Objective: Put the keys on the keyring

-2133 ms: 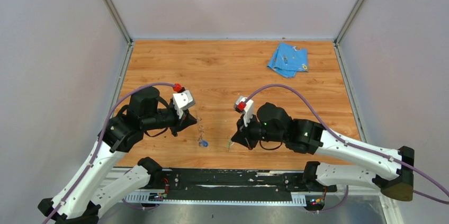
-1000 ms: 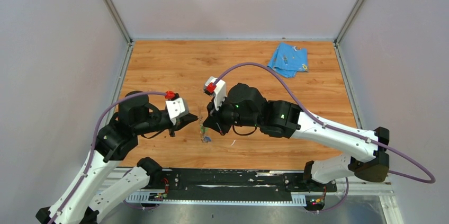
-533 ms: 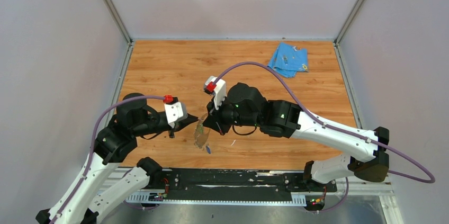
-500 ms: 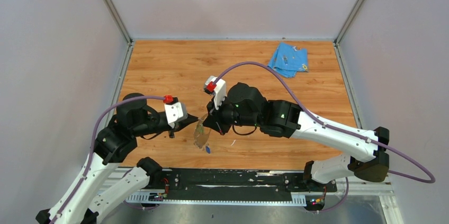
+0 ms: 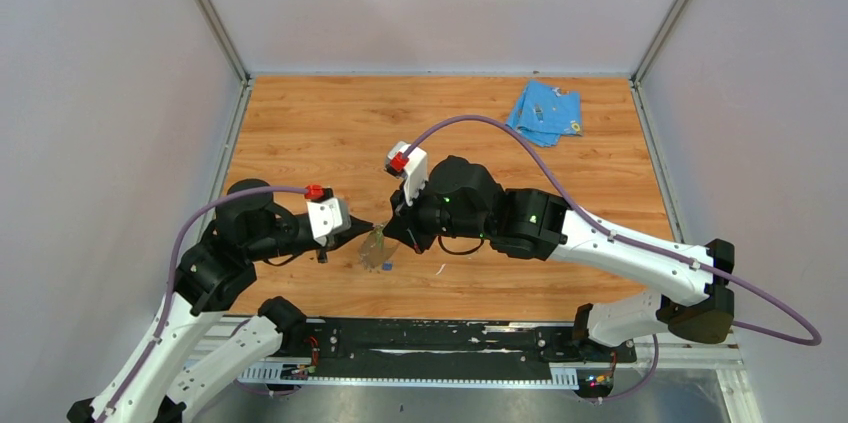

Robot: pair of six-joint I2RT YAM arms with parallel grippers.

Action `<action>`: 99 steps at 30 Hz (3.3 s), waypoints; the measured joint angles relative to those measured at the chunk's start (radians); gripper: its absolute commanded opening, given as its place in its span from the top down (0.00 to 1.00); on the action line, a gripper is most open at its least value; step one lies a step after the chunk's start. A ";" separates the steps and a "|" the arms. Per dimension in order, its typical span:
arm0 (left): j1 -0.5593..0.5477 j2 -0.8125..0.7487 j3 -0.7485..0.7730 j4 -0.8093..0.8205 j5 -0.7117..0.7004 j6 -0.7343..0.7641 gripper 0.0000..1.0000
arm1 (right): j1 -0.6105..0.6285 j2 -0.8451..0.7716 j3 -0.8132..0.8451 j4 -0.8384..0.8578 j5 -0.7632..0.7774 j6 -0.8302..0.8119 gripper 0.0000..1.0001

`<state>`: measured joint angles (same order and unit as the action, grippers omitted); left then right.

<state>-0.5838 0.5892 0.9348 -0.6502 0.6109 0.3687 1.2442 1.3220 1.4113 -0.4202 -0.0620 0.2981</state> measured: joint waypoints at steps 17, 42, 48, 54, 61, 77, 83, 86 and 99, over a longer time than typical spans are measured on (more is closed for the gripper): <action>0.000 -0.022 0.000 0.002 0.018 0.010 1.00 | 0.000 -0.002 -0.003 0.000 0.038 0.043 1.00; 0.000 -0.036 0.000 0.002 0.102 0.040 1.00 | -0.044 -0.164 -0.236 -0.013 0.128 0.049 1.00; 0.000 -0.069 0.000 0.003 0.204 0.078 1.00 | -0.051 -0.273 -0.394 0.016 0.148 0.045 1.00; 0.000 -0.064 -0.006 0.004 0.213 0.120 1.00 | -0.051 -0.283 -0.372 0.117 -0.019 0.023 1.00; 0.000 -0.061 -0.026 -0.001 0.225 0.204 1.00 | -0.051 -0.229 -0.322 0.175 -0.159 0.010 1.00; 0.000 -0.046 -0.026 -0.002 0.261 0.242 1.00 | -0.111 -0.263 -0.858 0.234 0.208 0.028 1.00; 0.000 -0.046 -0.026 -0.002 0.262 0.251 1.00 | -0.147 -0.221 -0.916 0.389 0.180 0.021 0.57; 0.000 -0.046 -0.026 -0.002 0.262 0.253 1.00 | -0.156 -0.214 -0.885 0.369 0.163 -0.006 0.32; 0.000 -0.045 -0.026 -0.001 0.269 0.249 1.00 | -0.158 -0.413 -0.581 0.512 -0.104 -0.240 0.19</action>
<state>-0.5835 0.5442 0.9085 -0.6510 0.8799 0.6174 1.0866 0.9089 0.8299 0.0917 -0.1661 0.0578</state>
